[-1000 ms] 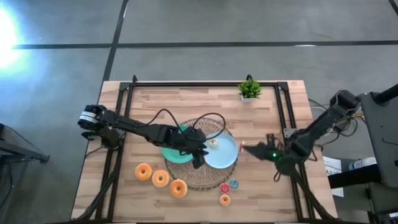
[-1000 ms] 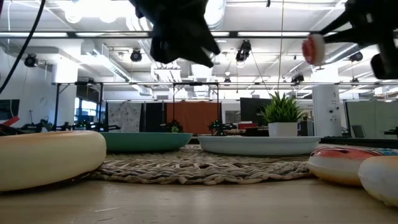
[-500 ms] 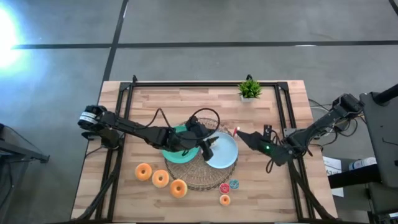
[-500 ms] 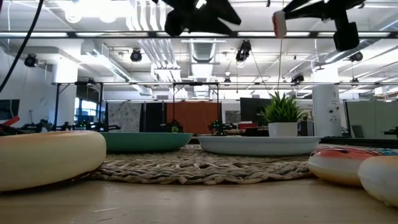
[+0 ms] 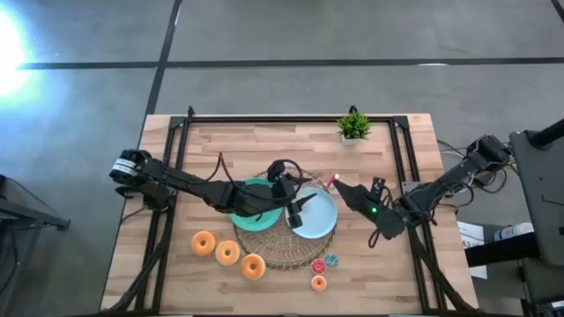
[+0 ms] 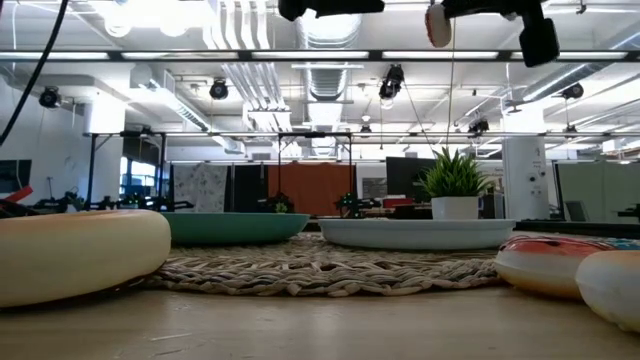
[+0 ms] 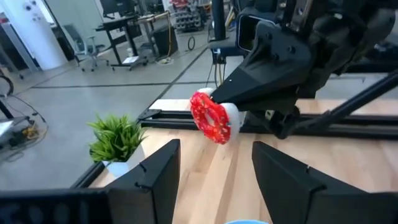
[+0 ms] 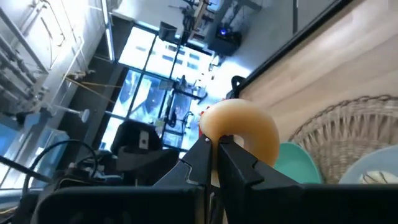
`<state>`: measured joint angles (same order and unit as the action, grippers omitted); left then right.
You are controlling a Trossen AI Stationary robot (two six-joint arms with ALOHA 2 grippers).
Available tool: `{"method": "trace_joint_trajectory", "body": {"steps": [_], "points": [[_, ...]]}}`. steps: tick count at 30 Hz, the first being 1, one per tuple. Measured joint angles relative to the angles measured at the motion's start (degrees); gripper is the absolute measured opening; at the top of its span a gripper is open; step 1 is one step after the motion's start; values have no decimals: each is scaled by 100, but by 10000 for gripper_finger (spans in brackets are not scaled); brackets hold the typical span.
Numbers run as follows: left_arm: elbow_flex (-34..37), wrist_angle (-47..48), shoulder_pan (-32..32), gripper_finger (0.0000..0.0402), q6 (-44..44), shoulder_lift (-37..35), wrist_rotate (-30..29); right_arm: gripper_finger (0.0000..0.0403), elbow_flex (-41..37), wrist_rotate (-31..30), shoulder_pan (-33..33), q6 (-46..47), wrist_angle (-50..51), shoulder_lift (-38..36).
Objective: Pick & Place donuts
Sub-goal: Put the small red donut on the light blue plate
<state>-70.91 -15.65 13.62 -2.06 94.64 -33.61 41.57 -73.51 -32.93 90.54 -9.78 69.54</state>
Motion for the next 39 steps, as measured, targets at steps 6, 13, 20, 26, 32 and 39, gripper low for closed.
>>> {"method": "trace_joint_trajectory", "body": {"steps": [6,13,20,26,32,39], "points": [[0,-364,-17,174,18,396,0,13,48,-3,59,-162,-375,11],[-74,-744,-52,175,51,592,-143,13,43,-3,72,-255,-553,11],[-417,-772,-176,175,-35,877,-28,13,39,-1,70,-259,-553,11],[-693,-809,-182,174,-31,1047,-2,13,30,1,70,-293,-553,11],[-847,-753,-237,174,-88,1164,-4,13,21,1,70,-286,-551,11],[-860,-569,-257,149,23,1168,-48,13,10,119,70,-310,-551,11]]}}
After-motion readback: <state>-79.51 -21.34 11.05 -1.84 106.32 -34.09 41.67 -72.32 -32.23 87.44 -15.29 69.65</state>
